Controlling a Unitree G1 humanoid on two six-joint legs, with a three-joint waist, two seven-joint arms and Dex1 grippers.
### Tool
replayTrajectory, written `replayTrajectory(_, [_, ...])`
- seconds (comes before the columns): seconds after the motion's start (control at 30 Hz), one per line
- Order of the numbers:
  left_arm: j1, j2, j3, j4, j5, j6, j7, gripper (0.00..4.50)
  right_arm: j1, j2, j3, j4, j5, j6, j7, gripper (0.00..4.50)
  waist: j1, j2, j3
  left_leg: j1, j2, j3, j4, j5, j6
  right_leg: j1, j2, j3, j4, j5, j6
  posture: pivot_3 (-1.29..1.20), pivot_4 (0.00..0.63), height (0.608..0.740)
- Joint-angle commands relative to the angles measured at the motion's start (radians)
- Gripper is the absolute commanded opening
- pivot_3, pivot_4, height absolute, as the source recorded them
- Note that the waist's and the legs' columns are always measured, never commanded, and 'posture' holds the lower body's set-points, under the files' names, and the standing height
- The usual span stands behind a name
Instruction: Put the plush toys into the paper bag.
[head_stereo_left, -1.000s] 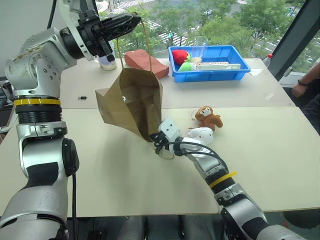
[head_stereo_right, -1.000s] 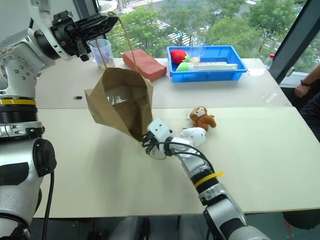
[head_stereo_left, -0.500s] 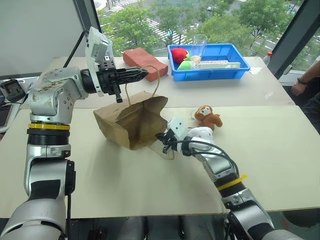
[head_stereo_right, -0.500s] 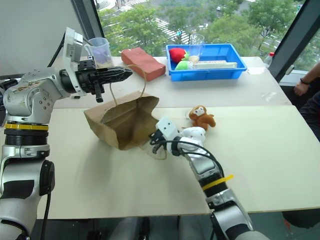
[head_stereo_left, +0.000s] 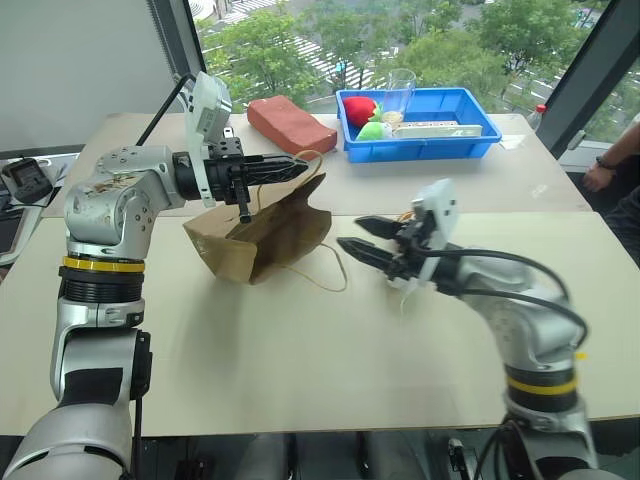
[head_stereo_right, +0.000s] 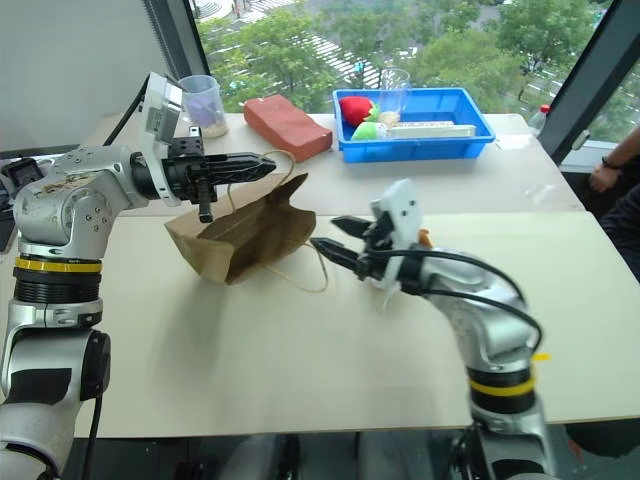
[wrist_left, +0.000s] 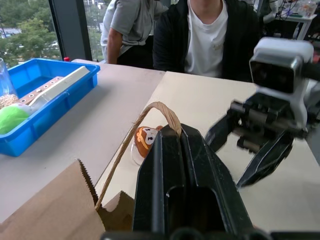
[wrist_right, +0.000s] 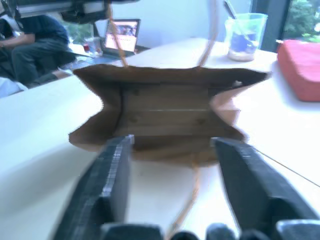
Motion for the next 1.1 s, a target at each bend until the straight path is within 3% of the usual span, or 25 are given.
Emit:
replayTrajectory(0.03, [-0.011,0.01,0.015,-0.049,-0.042,0.023,-0.018,0.0,0.069,-0.11,-0.048,-0.009,-0.03,-0.014,0.018,4.39,0.007,0.0,0.0,0.0,0.0,0.0,0.0,0.0,0.001,0.001,0.0,0.0,-0.001,0.0,0.0,0.0,0.15,0.74])
replayTrajectory(0.17, [-0.016,0.022,0.009,-0.069,-0.061,0.039,-0.04,0.0,0.162,-0.184,0.0,0.103,-0.127,-0.083,0.005,4.48,0.008,-0.001,0.0,0.0,0.0,0.003,0.0,-0.001,0.001,0.001,0.0,0.001,-0.002,0.0,0.0,0.0,0.15,0.74])
replayTrajectory(0.47, [-0.015,0.028,0.003,-0.073,-0.052,0.038,-0.049,0.0,0.159,-0.07,0.087,0.29,-0.244,-0.188,-0.099,4.48,0.003,-0.001,0.0,0.003,0.001,0.007,0.001,0.0,0.001,0.001,0.001,0.004,-0.003,0.0,0.0,0.0,0.15,0.74])
replayTrajectory(0.63, [-0.017,0.036,0.004,-0.066,-0.05,0.037,-0.055,0.0,0.174,-0.041,0.073,0.283,-0.249,-0.21,-0.115,3.01,0.008,-0.001,0.0,0.002,0.001,0.007,0.001,-0.001,0.001,0.001,0.0,0.004,-0.001,0.0,0.0,0.0,0.15,0.74])
replayTrajectory(0.9, [-0.02,0.026,-0.001,-0.041,-0.043,0.023,-0.057,0.0,0.186,-0.032,0.026,0.211,-0.214,-0.205,-0.116,0.22,0.008,-0.001,0.0,0.002,0.001,0.007,0.001,-0.001,0.002,0.001,0.0,0.004,-0.001,0.0,0.0,0.0,0.15,0.74])
replayTrajectory(0.93, [-0.022,0.026,-0.003,-0.038,-0.041,0.021,-0.059,0.0,0.181,-0.037,0.019,0.183,-0.198,-0.196,-0.105,0.03,0.008,-0.001,0.0,0.002,0.001,0.007,0.001,-0.001,0.002,0.001,0.0,0.004,-0.001,0.0,0.0,0.0,0.15,0.74])
replayTrajectory(1.1, [-0.031,0.026,-0.01,-0.022,-0.035,0.016,-0.071,0.0,0.066,-0.044,0.042,0.03,-0.084,-0.083,-0.055,0.03,0.002,-0.001,0.0,0.002,0.002,0.007,0.001,-0.001,0.002,0.001,0.001,0.004,-0.001,0.0,0.0,0.0,0.15,0.74])
